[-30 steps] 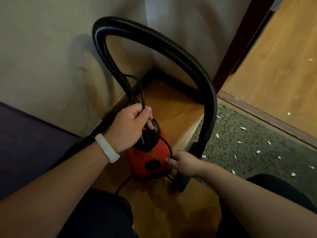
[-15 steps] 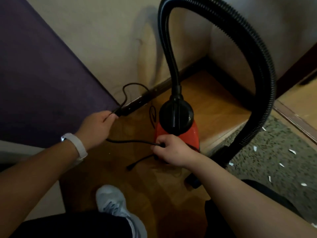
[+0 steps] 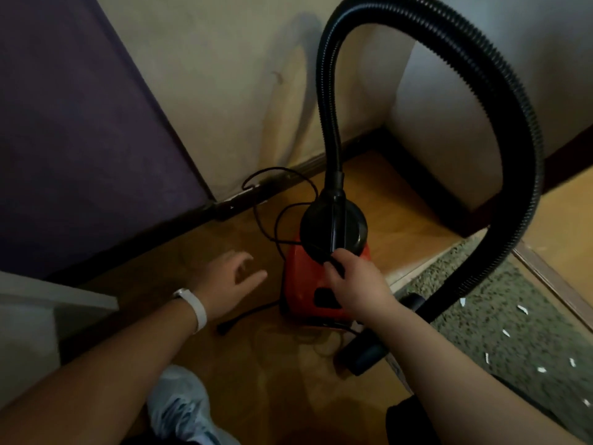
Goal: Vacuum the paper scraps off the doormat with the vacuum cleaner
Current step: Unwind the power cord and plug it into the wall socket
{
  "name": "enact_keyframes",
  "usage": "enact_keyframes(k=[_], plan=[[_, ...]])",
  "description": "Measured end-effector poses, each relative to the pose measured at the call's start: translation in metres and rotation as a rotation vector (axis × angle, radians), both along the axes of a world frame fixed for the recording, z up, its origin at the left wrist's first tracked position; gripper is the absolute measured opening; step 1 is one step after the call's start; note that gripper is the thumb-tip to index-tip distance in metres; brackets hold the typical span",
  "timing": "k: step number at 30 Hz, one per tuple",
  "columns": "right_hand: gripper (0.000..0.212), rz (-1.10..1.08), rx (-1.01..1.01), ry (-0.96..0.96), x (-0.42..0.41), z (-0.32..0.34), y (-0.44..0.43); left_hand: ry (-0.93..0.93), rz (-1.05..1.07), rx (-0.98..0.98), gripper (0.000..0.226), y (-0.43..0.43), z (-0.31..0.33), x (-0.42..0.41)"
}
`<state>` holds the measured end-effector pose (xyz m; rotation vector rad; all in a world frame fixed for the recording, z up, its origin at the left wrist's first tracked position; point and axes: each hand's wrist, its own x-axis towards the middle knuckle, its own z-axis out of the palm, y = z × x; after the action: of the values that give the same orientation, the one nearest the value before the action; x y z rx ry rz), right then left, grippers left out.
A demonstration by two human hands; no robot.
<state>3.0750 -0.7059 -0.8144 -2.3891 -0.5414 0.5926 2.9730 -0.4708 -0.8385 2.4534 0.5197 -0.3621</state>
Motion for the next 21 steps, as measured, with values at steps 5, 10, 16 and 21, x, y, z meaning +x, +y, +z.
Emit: enact_keyframes(k=[5,10,16,21], plan=[[0.018,0.203,-0.157,-0.569,0.024,-0.015,0.009,0.209,-0.193,0.126,0.044,0.005,-0.077,0.001],[0.028,0.604,-0.197,-0.792,0.061,-0.017,0.010,0.309,-0.262,0.175,0.047,-0.009,-0.143,0.002],[0.039,0.948,-0.188,-0.798,0.095,-0.028,0.022,0.364,-0.270,0.173,0.050,-0.031,-0.188,0.001],[0.044,0.990,-0.127,-0.807,0.099,-0.034,0.040,0.364,-0.202,0.133,0.035,-0.026,-0.204,-0.002]])
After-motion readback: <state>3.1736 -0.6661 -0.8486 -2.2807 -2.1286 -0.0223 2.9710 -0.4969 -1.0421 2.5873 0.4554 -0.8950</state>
